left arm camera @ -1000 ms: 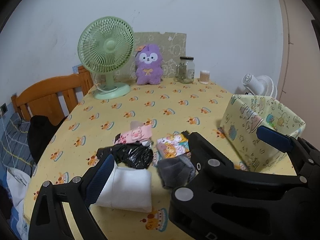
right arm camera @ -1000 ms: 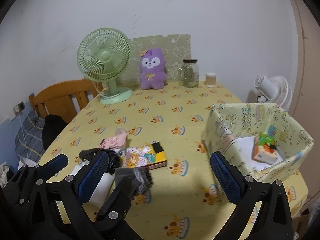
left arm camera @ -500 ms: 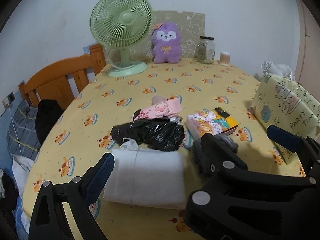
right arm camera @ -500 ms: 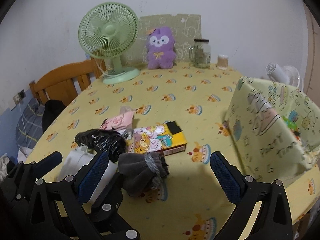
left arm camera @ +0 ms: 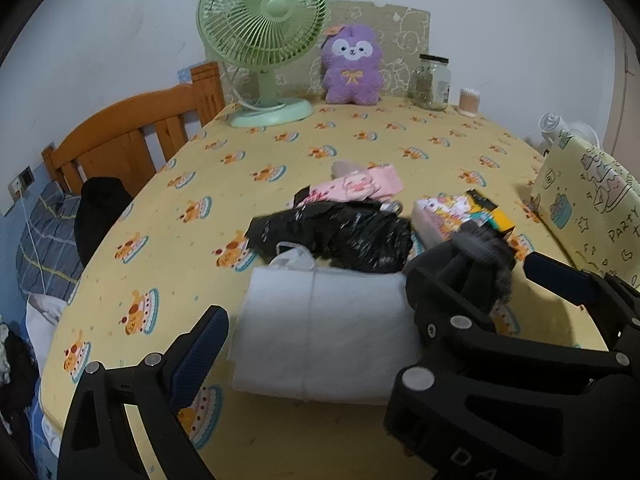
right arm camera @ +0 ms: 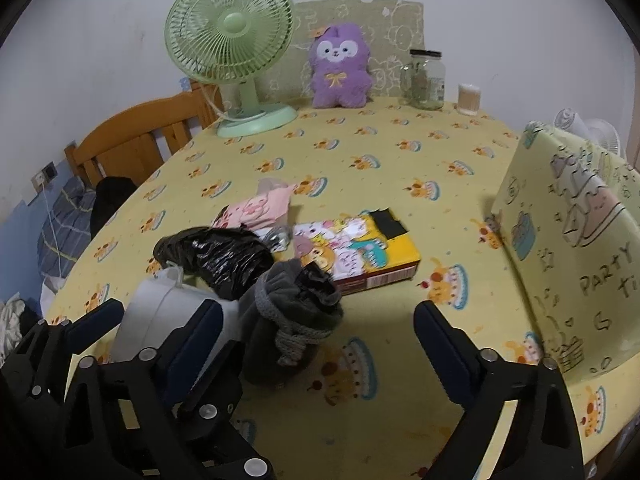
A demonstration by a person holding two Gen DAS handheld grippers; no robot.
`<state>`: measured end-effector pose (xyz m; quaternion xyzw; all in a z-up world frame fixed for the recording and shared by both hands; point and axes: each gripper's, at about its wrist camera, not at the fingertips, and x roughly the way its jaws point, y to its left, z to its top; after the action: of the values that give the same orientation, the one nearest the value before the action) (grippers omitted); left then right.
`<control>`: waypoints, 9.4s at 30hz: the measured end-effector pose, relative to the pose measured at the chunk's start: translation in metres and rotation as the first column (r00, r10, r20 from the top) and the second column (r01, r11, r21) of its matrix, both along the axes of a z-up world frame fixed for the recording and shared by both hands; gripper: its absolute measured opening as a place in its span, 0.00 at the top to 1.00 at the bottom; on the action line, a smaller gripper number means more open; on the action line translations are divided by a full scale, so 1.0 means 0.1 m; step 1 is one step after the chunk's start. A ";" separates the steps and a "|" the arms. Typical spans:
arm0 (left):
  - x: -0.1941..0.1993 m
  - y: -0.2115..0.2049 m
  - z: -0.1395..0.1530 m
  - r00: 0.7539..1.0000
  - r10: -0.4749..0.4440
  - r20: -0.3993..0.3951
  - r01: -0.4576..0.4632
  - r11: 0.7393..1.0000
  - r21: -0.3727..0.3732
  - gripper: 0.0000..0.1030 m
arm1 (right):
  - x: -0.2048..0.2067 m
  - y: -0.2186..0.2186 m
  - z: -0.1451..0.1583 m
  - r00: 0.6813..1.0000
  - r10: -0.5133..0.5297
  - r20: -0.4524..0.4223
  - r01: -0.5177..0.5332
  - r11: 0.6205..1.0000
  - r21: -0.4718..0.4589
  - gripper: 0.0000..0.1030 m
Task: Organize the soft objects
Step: 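Grasp the grey sock with the right gripper, then grasp the white folded cloth with the left gripper while the right gripper holds the sock, then lift the white cloth and grey sock and carry them toward the gift box, then lower the white cloth and grey sock into the gift box, opening both grippers, then move both tools back toward the black bag and cartoon-printed box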
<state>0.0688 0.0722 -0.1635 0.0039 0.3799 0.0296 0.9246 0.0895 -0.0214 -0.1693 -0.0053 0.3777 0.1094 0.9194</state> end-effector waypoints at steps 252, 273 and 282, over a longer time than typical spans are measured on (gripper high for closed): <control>-0.16 -0.62 1.26 0.956 -0.134 0.262 0.142 0.990 -0.011 0.07 | -0.34 -0.60 1.38 0.964 -0.081 0.254 0.081 0.997 0.011 0.06; 0.06 -0.35 0.65 0.986 -0.097 0.133 0.104 0.994 -0.044 0.07 | -0.03 -0.29 0.75 0.985 -0.057 0.160 0.061 0.998 -0.020 0.06; 0.19 -0.28 0.39 0.995 -0.078 0.056 0.081 0.995 -0.053 0.07 | 0.14 -0.22 0.44 0.995 -0.033 0.089 0.035 0.999 -0.027 0.06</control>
<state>0.0881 0.0444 -0.1248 -0.0072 0.3551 -0.0176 0.9346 0.1038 -0.0433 -0.1252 -0.0169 0.3382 0.0879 0.9368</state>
